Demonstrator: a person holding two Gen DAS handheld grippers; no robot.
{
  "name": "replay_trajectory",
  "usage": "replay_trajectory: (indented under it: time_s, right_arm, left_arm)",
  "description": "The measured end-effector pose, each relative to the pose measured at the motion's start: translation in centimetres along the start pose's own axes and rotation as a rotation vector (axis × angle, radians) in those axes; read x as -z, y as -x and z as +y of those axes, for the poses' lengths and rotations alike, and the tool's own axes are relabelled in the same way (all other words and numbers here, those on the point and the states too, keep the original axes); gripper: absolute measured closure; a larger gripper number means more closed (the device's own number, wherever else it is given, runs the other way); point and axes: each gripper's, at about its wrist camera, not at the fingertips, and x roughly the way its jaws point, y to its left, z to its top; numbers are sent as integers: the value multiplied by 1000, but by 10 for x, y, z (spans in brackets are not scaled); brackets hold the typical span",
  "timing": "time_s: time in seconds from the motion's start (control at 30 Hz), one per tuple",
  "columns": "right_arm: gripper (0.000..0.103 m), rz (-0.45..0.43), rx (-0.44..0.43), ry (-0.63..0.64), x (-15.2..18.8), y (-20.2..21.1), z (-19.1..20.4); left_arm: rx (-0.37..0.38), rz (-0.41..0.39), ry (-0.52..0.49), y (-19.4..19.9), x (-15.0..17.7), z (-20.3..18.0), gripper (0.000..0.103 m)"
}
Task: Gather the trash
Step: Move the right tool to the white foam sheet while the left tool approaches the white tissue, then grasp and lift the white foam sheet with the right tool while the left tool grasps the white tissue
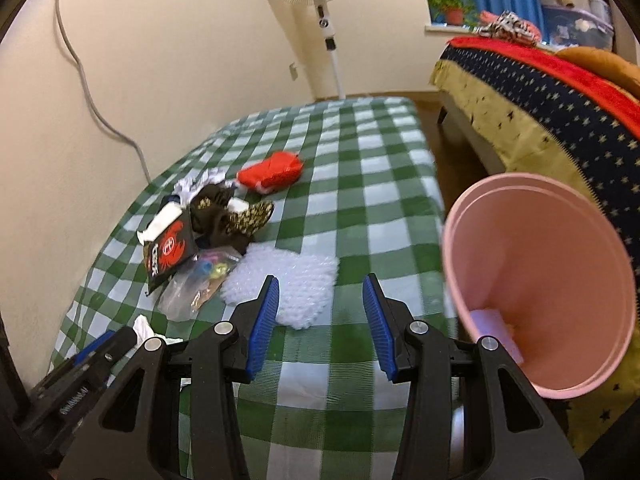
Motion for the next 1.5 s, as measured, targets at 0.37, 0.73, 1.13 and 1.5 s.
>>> replay_trajectory:
  time_s: [0.37,0.73,1.13,1.5]
  right_arm:
    - [73,85,-19,20,7,-27,7]
    - [94,59,-23,45,4,-19,7]
    - [94,-23,-9,68,-1,16,0]
    - [94,-97,28,110,1,56,-9]
  left_arm:
    - [26,85,18,-19,0,2,65]
    - [83,109,-23,-22,1,-9,90]
    - [75,38,-91,2,-2,-16,102]
    - [64,-54,-175,31,-8,-27,102]
